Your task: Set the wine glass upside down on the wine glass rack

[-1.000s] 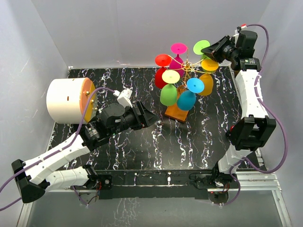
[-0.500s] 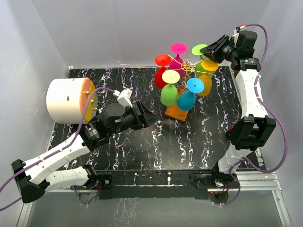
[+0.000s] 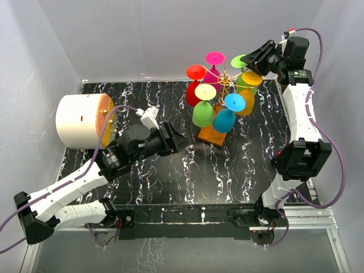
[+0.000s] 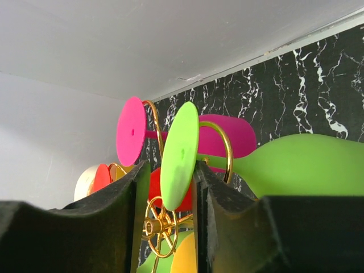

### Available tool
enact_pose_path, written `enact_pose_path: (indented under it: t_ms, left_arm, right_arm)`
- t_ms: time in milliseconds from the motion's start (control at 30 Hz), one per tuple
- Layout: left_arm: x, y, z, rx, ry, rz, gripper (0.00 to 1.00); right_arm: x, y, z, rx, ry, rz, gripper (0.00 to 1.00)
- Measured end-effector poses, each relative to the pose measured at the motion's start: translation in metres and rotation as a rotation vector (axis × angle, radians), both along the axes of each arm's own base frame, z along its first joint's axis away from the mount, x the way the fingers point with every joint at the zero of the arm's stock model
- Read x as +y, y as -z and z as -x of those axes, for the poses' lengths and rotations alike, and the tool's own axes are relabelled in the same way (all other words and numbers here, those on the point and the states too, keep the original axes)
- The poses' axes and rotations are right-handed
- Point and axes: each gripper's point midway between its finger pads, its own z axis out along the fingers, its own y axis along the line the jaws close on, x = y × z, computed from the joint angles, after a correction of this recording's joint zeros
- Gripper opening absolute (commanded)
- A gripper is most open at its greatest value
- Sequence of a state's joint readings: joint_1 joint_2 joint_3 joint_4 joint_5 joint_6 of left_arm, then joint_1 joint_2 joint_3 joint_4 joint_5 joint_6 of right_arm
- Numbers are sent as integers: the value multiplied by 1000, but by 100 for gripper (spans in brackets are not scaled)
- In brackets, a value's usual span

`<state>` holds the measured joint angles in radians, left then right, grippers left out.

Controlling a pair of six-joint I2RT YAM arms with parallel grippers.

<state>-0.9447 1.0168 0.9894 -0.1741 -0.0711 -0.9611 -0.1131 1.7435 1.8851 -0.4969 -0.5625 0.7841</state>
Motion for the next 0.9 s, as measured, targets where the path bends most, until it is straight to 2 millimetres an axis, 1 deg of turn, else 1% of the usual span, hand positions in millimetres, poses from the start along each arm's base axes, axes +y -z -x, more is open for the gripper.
enact_pose_path:
  t_ms: [133,267,367,400,500,533,567,633,700,800,900]
  left_arm:
    - [0,0,0,0,0,0,68]
    - [0,0,0,0,0,0,68]
    - [1,2,0,4,-1,-7,70]
    - [1,3,0,7,-2,-11,73]
    - [4,7,0,13,-11,-27,84]
    - [5,8,0,17,-18,-38,91]
    - [7,9,-1,22,-24,-48,96]
    - [10,8,-2,28,-38,-69,98]
    - [14,5,-4,32,-59,-90,99]
    - [22,2,-9,42,-104,-131,98]
    - [33,6,-11,42,-140,-180,99]
  right_arm:
    - [-4,-3,1,-15,20,28,43]
    - [-9,-6,2,-29,44,69,46]
    - [-14,-7,2,-38,58,104,48]
    - [-15,-7,2,-40,62,115,48]
    - [-19,-8,4,-43,77,148,54]
    - [-20,-7,6,-38,81,157,57]
    - [-22,-7,7,-38,86,166,60]
    - [-25,-9,9,-38,98,185,68]
    - [-27,-16,11,-48,109,197,73]
    - [-31,-36,17,-92,132,221,78]
    - [-36,-56,34,-141,161,254,80]
